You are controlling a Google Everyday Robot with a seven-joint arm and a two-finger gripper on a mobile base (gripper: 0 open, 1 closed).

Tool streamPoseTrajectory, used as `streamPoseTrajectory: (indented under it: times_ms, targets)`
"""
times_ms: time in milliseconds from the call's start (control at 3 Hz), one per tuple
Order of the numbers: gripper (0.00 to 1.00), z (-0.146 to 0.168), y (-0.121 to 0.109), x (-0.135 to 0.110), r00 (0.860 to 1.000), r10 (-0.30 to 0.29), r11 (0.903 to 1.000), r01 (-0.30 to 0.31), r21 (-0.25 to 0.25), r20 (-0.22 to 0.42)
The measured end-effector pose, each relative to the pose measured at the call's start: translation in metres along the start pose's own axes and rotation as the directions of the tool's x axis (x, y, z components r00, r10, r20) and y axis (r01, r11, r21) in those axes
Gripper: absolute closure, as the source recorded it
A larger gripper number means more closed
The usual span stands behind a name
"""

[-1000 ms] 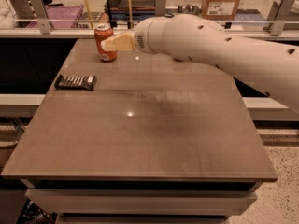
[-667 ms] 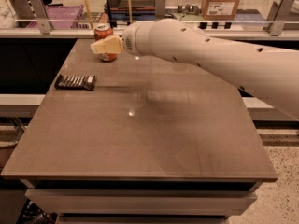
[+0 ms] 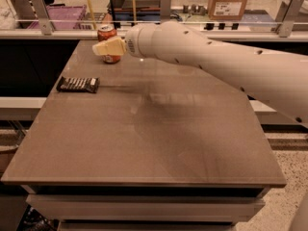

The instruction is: Knock coke can over

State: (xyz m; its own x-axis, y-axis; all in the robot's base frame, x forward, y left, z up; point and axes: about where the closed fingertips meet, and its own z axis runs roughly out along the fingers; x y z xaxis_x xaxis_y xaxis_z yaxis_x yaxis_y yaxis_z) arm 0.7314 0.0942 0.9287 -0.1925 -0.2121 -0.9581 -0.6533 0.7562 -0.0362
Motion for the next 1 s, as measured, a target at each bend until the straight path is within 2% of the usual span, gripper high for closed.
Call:
streamPoseTrajectory:
  times_ms: [667,1000]
  targets:
    - [0.0,0.036,-0.012,0.01,0.999,0.009,0.9987,-0.006,-0.05,0.054]
    - [0.0,0.052,-0.009,0.008,0.996,0.0,0.9962,0.008,-0.086,0.087]
